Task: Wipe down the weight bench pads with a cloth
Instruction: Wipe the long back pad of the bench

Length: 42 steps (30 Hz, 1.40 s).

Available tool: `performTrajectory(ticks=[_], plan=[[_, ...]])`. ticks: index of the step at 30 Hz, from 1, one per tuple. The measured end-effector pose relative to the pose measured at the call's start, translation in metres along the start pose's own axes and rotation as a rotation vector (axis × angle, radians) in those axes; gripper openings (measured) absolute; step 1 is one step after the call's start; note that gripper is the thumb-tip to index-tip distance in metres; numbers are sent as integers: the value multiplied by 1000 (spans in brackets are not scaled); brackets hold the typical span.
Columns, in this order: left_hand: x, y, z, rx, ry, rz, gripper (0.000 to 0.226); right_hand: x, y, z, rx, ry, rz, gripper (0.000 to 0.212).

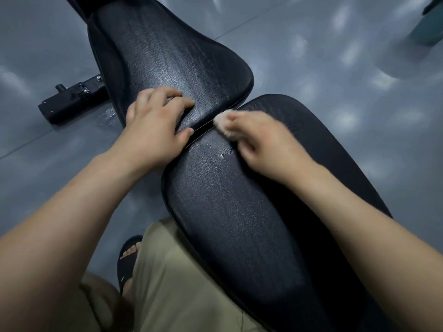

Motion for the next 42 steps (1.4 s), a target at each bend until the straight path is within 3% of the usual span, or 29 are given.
performTrajectory(ticks=[2, 4, 11, 14, 20, 25, 28, 34, 42], plan=[[2, 3, 2, -7, -11, 6, 53, -27, -6, 14, -90, 29, -200, 38], [5, 6, 5, -13, -19, 4, 51, -34, -10, 18, -122, 13, -288, 41], [25, 13, 17, -13, -24, 57, 49, 65, -3, -26, 79, -97, 211, 36], [33, 16, 20, -10, -9, 89, 52, 71, -4, -31, 174, -83, 327, 37], [40, 20, 13, -37, 51, 87, 53, 21, -29, -7, 39, -47, 72, 37], [43, 21, 10, -35, 50, 73, 58, 78, -20, -29, 154, -151, 312, 33], [48, 22, 12, -132, 90, 75, 47, 88, -19, -34, 298, -151, 411, 32], [46, 18, 3, -222, 81, 148, 38, 52, -50, -17, 182, -55, 230, 27], [36, 19, -13, -323, 51, 195, 36, 60, -52, -25, 196, -162, 221, 27]])
Point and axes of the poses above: each hand's wrist, its own y-axis away from the middle knuckle, its own z-axis out of the back of the hand, x = y × z, the point moved 6 cm from there along -y, towards the middle knuckle, and after that the axes turned 10 degrees about x, right-handed, at the moved point
